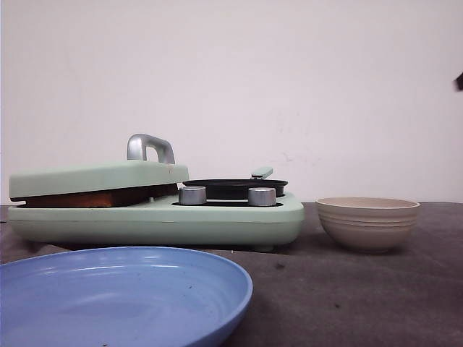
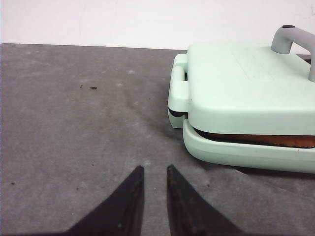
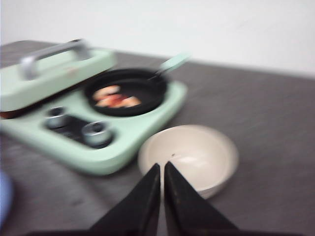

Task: Make breakfast with bread and shrimp

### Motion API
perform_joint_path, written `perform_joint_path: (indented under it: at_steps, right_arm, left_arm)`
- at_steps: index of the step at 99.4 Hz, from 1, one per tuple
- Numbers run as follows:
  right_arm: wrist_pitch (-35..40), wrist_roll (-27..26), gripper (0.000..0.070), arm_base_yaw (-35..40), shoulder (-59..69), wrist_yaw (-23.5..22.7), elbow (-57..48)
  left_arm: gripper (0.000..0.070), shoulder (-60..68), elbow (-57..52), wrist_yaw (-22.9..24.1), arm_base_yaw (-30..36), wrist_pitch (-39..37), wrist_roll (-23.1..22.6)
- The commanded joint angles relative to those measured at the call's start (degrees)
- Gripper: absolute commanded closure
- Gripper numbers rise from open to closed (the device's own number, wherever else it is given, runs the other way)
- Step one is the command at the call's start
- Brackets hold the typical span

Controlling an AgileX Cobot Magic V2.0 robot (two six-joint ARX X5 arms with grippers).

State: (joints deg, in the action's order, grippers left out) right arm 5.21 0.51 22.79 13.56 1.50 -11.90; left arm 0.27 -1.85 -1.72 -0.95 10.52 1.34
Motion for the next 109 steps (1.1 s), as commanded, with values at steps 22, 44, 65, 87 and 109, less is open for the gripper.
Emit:
perform_joint_path:
  at_steps: [22,44,65,87,109]
  right_arm:
    - [-0.1,8.9,0.0696,-11.9,-10.5,-6.4,10.0]
    - [5.0,7.6,0.0696,-15.1,-13.4,-9.0,11.3]
    - [5.0,4.2,0.0695,-15.0,-13.4,-9.1,11.3]
    - [5.6,3.7,0.0695,-12.3,-13.4,-1.3,11.3]
    - [5.5,-2.7,0.0695,-11.1,-13.4,-1.0,11.3]
  left_arm:
    - [0.0700,-0.1,1.0,-0.2,-0.1,0.2,-0.7]
    - [0.0700,-0.1,1.0,-0.2,-0.1,0.2,-0.7]
    - [0.0700,-0.1,1.0,-0.2,-0.1,0.2,-0.7]
    - [0.0700,-0.1,1.0,-0.2,-0.1,0.2,-0.7]
    - [0.0700,-0.1,1.0,-0.2,-0.1,0.2,-0.7]
